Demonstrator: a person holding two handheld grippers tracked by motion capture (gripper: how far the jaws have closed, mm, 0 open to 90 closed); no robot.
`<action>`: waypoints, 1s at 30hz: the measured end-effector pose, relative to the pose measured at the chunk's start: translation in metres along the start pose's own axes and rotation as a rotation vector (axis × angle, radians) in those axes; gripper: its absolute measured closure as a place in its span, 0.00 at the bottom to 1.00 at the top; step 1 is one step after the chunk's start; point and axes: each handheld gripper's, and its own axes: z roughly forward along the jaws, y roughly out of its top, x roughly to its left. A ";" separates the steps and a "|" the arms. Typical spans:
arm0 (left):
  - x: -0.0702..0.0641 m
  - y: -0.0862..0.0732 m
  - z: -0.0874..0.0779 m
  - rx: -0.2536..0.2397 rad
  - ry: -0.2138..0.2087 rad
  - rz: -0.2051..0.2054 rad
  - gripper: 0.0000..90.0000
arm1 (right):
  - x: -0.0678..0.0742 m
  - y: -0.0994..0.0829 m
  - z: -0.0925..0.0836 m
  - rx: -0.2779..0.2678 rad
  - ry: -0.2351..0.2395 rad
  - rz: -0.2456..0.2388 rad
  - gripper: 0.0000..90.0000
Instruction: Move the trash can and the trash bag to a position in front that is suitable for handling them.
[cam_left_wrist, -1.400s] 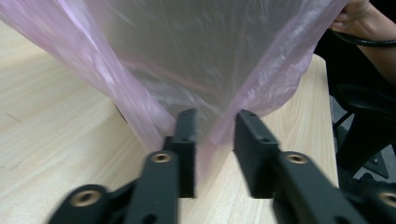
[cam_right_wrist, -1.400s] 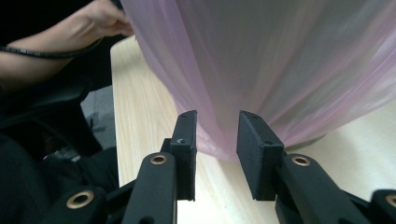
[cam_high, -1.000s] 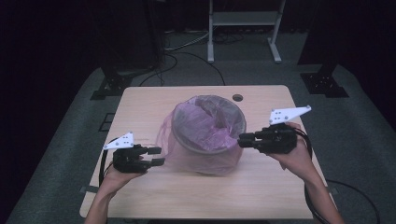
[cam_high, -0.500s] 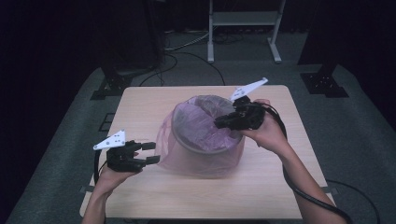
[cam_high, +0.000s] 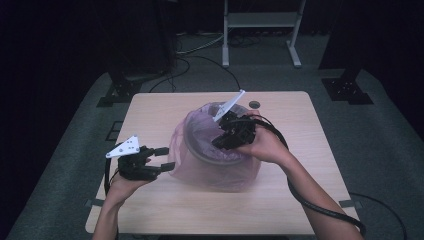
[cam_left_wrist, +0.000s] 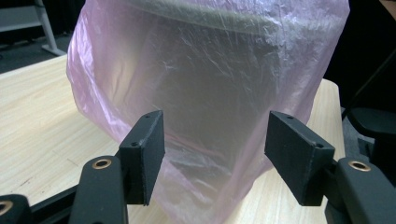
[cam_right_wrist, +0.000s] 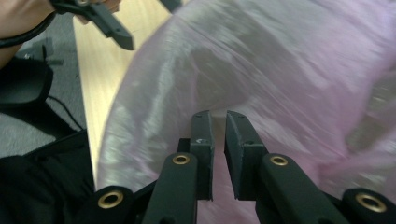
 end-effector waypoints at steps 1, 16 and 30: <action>-0.001 0.001 0.000 0.006 0.005 0.008 0.41 | 0.003 0.002 0.001 0.009 0.005 -0.009 0.90; -0.006 0.013 0.016 0.021 -0.021 0.036 0.37 | -0.005 -0.001 -0.018 -0.060 0.033 0.027 0.89; -0.006 0.011 0.015 -0.001 -0.027 0.038 0.37 | -0.049 0.008 -0.013 -0.075 -0.090 0.184 0.90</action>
